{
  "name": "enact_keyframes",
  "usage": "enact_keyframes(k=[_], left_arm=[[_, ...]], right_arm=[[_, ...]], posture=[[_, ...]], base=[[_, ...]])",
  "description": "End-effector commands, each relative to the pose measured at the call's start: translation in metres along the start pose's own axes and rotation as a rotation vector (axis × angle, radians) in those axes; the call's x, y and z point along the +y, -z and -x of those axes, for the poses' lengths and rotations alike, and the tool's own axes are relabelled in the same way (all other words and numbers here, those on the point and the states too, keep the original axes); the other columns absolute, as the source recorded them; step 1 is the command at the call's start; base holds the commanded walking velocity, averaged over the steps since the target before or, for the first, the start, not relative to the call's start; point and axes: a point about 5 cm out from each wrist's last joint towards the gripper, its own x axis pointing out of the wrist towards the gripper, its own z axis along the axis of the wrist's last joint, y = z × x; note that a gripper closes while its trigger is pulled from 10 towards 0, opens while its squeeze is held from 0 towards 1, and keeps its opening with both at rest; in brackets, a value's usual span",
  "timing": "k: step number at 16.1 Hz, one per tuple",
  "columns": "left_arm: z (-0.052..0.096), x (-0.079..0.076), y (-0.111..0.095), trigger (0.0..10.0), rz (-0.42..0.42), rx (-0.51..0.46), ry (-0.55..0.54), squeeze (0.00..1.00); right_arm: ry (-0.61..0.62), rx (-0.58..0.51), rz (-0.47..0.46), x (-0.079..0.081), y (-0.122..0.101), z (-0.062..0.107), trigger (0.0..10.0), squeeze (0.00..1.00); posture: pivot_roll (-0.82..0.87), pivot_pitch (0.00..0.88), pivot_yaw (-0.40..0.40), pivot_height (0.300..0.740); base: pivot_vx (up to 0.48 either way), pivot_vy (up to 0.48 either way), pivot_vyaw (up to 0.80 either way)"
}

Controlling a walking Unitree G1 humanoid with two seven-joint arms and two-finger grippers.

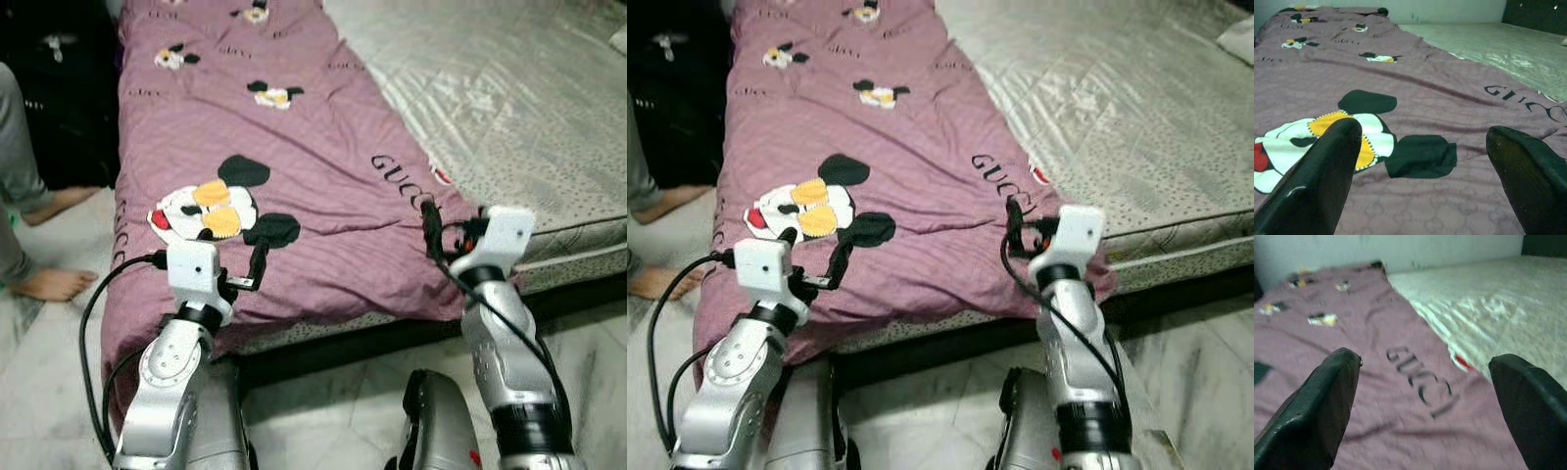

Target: Clean up the room

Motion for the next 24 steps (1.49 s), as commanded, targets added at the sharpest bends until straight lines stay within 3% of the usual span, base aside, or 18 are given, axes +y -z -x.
enact_keyframes(k=[1, 11, 15, 17, 21, 24], left_arm=[[-0.001, 0.004, 0.002, 10.0, -0.01, 0.0, -0.008, 0.0], [-0.023, 0.009, 0.003, 10.0, 0.012, -0.048, -0.026, 0.0], [-0.031, 0.032, 0.018, 10.0, 0.069, 0.013, -0.188, 0.0], [-0.034, 0.032, 0.019, 10.0, 0.082, 0.01, -0.197, 0.0], [-0.043, 0.026, 0.017, 10.0, 0.081, -0.008, -0.163, 0.0], [-0.039, 0.025, 0.017, 10.0, 0.078, -0.017, -0.162, 0.0]], right_arm=[[-0.018, -0.019, -0.01, 0.001, -0.007, -0.004, 10.0, 0.0], [-0.05, -0.046, -0.025, 0.015, -0.012, -0.027, 10.0, 0.0], [-0.059, -0.016, -0.021, 0.019, 0.0, -0.027, 10.0, 0.0], [-0.062, -0.008, -0.028, 0.024, 0.003, -0.03, 10.0, 0.0], [-0.074, -0.007, -0.03, 0.03, 0.005, -0.036, 10.0, 0.0], [-0.088, 0.007, -0.029, 0.034, 0.009, -0.037, 10.0, 0.0]], posture=[[0.04, 0.007, 0.021, 0.545], [0.02, 0.0, 0.028, 0.658], [0.03, 0.0, 0.004, 0.712], [0.03, 0.0, 0.005, 0.736], [0.05, 0.0, -0.004, 0.74], [0.07, 0.0, -0.026, 0.74]], base=[[0.0, 0.0, 0.0], [0.0, 0.0, 0.0], [0.0, 0.0, 0.0], [0.0, 0.0, 0.0], [0.0, 0.0, 0.0], [0.0, 0.0, 0.0]])
